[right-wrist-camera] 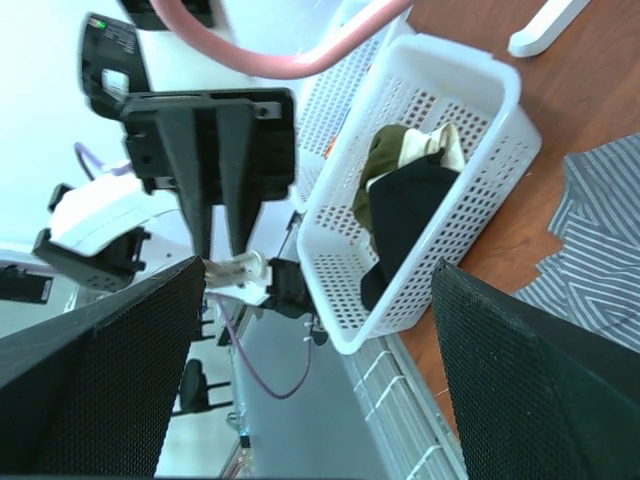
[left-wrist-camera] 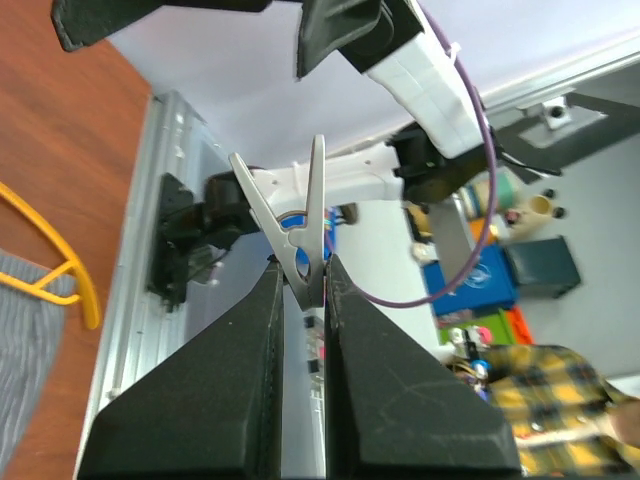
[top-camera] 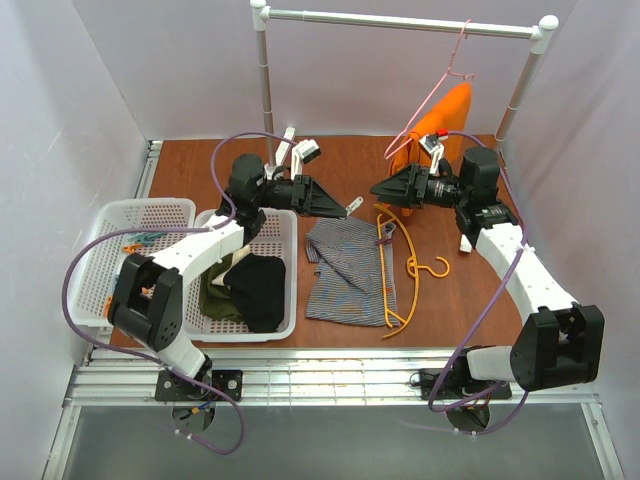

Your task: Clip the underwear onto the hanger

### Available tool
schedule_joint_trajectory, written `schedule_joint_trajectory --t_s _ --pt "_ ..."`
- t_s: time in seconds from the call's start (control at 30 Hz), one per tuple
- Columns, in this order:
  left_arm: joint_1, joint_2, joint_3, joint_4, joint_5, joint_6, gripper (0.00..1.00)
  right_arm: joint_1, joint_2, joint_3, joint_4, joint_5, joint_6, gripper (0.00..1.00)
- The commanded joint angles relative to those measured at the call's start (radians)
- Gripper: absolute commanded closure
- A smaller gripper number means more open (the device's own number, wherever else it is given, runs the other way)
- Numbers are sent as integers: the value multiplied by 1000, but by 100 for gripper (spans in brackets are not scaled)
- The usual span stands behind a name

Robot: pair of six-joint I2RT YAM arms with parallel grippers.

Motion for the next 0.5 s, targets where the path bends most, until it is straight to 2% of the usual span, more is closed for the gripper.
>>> schedule_joint_trajectory --t_s 0.0,0.03,0.23,0.47 --pt "-22 36 -86 579 44 -448 100 12 -23 25 57 -54 52 17" --pt "-30 47 -98 640 42 -468 100 17 -26 28 57 -54 52 17" --pt "-56 62 -60 564 36 -413 100 44 -18 34 60 -69 58 17" --pt "-73 91 -53 604 31 -442 100 104 -3 56 63 -80 55 19"
